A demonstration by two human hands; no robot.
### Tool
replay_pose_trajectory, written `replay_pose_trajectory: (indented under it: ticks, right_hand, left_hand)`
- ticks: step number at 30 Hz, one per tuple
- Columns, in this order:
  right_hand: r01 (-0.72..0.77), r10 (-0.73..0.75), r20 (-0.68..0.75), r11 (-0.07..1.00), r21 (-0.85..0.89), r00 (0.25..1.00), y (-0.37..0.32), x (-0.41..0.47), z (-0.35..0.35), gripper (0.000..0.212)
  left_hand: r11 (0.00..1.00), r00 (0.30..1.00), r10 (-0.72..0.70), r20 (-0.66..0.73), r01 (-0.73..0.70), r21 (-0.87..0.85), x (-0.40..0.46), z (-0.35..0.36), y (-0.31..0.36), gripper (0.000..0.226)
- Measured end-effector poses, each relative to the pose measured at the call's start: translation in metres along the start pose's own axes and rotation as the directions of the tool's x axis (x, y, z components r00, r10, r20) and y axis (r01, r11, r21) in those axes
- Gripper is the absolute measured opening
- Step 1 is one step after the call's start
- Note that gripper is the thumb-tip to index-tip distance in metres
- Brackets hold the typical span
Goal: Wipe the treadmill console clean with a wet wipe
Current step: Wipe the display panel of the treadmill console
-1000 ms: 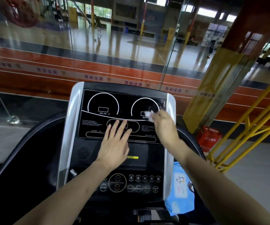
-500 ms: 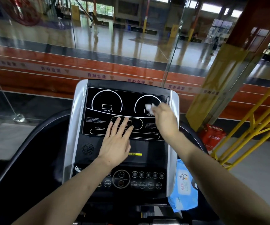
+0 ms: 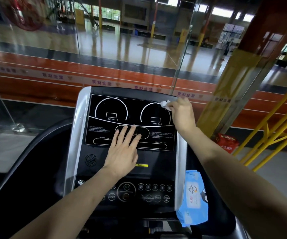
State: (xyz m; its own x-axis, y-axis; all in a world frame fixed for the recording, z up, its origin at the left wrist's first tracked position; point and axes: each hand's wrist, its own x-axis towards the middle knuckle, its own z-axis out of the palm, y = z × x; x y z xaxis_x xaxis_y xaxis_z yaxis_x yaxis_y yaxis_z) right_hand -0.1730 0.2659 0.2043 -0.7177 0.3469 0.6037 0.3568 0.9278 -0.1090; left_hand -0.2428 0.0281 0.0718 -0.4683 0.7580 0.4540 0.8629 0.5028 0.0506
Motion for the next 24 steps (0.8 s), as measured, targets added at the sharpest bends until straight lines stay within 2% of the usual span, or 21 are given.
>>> replay_pose_trajectory:
  ticks: [4,6,11,16,19,21,24]
  right_hand:
    - [-0.108,0.113,-0.092,0.993,0.057,0.989,0.004,-0.026,0.014,0.019]
    - [-0.098,0.108,-0.125,0.992,0.083,0.986,0.008,-0.043,0.023,0.016]
    - [0.020,-0.015,-0.099,0.999,0.048,0.995,0.017,-0.042,0.021,0.015]
    - [-0.121,0.124,-0.080,0.992,0.040,0.989,0.010,-0.007,0.020,0.022]
    - [-0.137,0.143,-0.074,0.987,0.085,0.987,-0.017,-0.010,0.032,0.024]
    - [-0.098,0.105,-0.056,0.989,0.113,0.993,-0.040,-0.006,0.040,0.020]
    - [0.057,-0.051,-0.066,0.994,0.089,0.997,-0.053,0.002,0.045,0.014]
  left_hand:
    - [1.000,1.000,0.002,-0.007,-0.002,-0.006,0.000,0.001,0.003,0.062]
    - [1.000,1.000,-0.002,-0.009,0.002,-0.007,0.000,0.002,0.002,0.062]
    - [1.000,1.000,-0.002,-0.005,0.002,0.011,0.000,-0.001,-0.002,0.062]
    - [0.999,0.999,-0.027,-0.021,0.028,0.020,0.001,-0.004,-0.008,0.061]
    - [0.999,0.999,-0.037,-0.012,0.037,0.020,0.001,-0.004,-0.012,0.061]
    - [0.999,0.999,-0.038,-0.011,0.038,0.030,0.002,-0.004,-0.014,0.061]
    - [0.999,0.999,-0.030,-0.023,0.031,0.033,0.003,-0.002,-0.016,0.061]
